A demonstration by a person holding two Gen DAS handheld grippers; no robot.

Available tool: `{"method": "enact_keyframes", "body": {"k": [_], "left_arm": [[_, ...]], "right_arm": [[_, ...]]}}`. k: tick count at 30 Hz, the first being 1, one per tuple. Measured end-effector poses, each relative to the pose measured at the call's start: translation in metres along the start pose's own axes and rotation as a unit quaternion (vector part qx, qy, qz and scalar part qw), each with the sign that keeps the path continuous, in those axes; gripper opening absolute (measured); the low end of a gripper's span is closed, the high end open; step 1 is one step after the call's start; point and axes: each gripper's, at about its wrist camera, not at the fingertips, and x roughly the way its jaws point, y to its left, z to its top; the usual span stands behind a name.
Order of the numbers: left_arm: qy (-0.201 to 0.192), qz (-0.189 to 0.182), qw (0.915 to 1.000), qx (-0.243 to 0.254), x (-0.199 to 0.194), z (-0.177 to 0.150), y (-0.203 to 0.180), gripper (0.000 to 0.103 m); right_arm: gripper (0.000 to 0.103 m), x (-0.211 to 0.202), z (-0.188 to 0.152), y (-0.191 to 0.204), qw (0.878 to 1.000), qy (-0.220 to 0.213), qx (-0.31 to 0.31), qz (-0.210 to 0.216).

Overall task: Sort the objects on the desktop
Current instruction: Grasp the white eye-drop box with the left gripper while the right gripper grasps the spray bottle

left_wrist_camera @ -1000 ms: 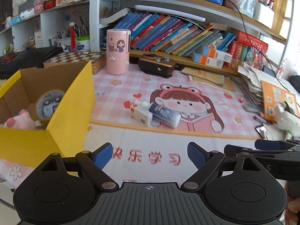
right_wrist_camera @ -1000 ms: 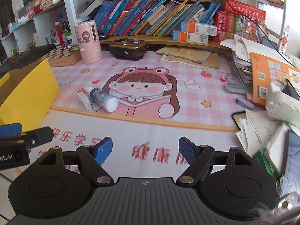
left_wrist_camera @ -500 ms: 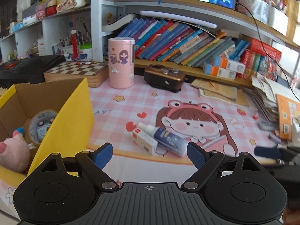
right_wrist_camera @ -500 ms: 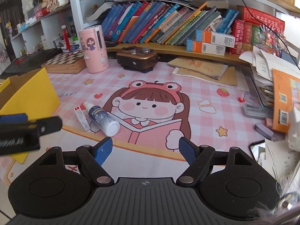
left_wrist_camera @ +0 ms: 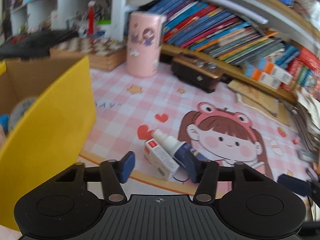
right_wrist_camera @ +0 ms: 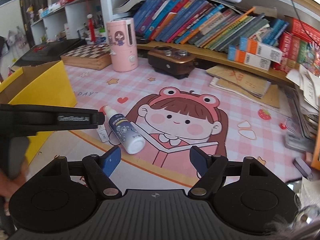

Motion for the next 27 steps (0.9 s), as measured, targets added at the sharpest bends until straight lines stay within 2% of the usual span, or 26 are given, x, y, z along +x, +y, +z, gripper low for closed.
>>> {"method": "enact_keyframes", "body": {"k": [2, 5, 7, 10, 14, 18, 20, 23, 27], "left_arm": [[0.011, 0.003, 0.9997, -0.021, 0.011, 0.001, 0.004, 0.042], [0.015, -0.002, 0.9992, -0.036, 0.018, 0.002, 0.004, 0.041], [0.019, -0.001, 0.9993, -0.032, 0.022, 0.002, 0.002, 0.038], [0.032, 0.007, 0.9993, -0.02, 0.026, 0.0, -0.001, 0.025], [0.043, 0.018, 0.9988, -0.012, 0.033, 0.0, 0.0, 0.021], [0.037, 0.021, 0.9991, 0.004, 0.037, 0.002, -0.004, 0.014], [0.029, 0.011, 0.9994, -0.018, 0.035, 0.001, 0.003, 0.013], [0.02, 0.02, 0.9988, -0.039, 0.028, 0.001, 0.012, 0.013], [-0.007, 0.005, 0.999, -0.043, 0.0, 0.009, 0.016, 0.013]], "right_arm": [[0.074, 0.005, 0.001, 0.001, 1.0, 0.002, -0.007, 0.005], [0.074, 0.012, 0.003, 0.004, 1.0, 0.006, -0.019, 0.016], [0.074, 0.017, 0.004, 0.006, 0.999, 0.007, -0.033, 0.025], [0.074, 0.027, 0.006, 0.008, 0.998, 0.008, -0.05, 0.033], [0.072, 0.042, 0.011, 0.011, 0.997, 0.013, -0.071, 0.038], [0.069, 0.057, 0.017, 0.012, 0.995, 0.021, -0.087, 0.051], [0.068, 0.063, 0.018, 0.014, 0.993, 0.023, -0.097, 0.057], [0.066, 0.072, 0.019, 0.015, 0.991, 0.026, -0.116, 0.065], [0.062, 0.084, 0.02, 0.015, 0.989, 0.035, -0.12, 0.081]]}}
